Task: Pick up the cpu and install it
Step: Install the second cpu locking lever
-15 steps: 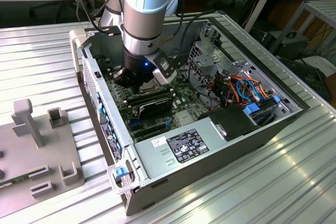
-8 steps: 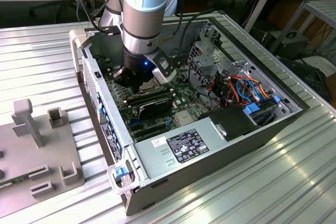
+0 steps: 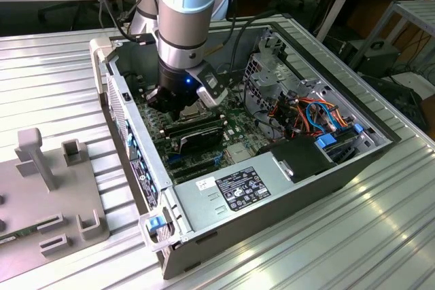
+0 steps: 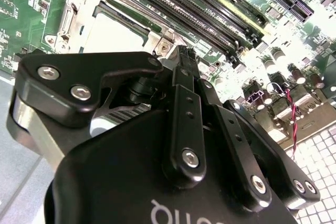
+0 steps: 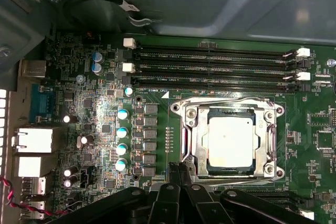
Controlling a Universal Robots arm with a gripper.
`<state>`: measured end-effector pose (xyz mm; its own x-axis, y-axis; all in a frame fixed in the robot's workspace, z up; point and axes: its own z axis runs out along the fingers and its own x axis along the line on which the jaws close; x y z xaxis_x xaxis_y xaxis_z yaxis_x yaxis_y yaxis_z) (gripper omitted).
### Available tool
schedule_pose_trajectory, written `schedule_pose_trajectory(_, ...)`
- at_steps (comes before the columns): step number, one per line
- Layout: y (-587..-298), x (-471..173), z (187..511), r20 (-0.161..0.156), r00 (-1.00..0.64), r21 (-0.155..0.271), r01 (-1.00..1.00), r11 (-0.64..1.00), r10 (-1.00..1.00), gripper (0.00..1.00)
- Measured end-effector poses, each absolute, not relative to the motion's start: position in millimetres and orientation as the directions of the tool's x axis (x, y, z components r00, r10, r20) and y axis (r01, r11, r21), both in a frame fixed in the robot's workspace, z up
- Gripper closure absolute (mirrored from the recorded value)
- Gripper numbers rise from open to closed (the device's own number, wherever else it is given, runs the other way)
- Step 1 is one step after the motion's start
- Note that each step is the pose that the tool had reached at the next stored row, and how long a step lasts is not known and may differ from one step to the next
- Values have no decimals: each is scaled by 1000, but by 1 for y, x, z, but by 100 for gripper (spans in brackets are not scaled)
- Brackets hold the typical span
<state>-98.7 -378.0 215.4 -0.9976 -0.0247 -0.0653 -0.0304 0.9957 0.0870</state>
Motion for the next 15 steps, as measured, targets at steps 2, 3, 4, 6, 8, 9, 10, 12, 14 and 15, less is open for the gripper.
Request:
schedule_pose_trajectory(2, -378, -99, 215, -65, -998, 86, -31, 996, -25, 89)
schedule_pose_trajectory(3, -378, -99, 215, -65, -998, 86, -31, 996, -25, 89)
schedule_pose_trajectory(4, -378, -99, 215, -65, -998, 86, -30, 996, -25, 89)
schedule_pose_trajectory(6, -377, -99, 215, -65, -998, 86, -30, 996, -25, 89)
schedule_pose_trajectory(8, -377, -99, 215, -65, -998, 86, -30, 996, -25, 89)
schedule_pose_trajectory(9, -377, -99, 215, -65, -998, 86, -30, 996, -25, 89)
schedule_pose_trajectory(10, -377, -99, 215, -65, -998, 86, -30, 996, -25, 89)
schedule_pose_trajectory(12, -377, -99, 215, -65, -998, 86, -30, 996, -25, 89)
schedule_pose_trajectory(14, -377, -99, 215, -65, -998, 86, -30, 996, -25, 89)
schedule_pose_trajectory(15, -377, -99, 216, -65, -998, 86, -30, 996, -25, 89)
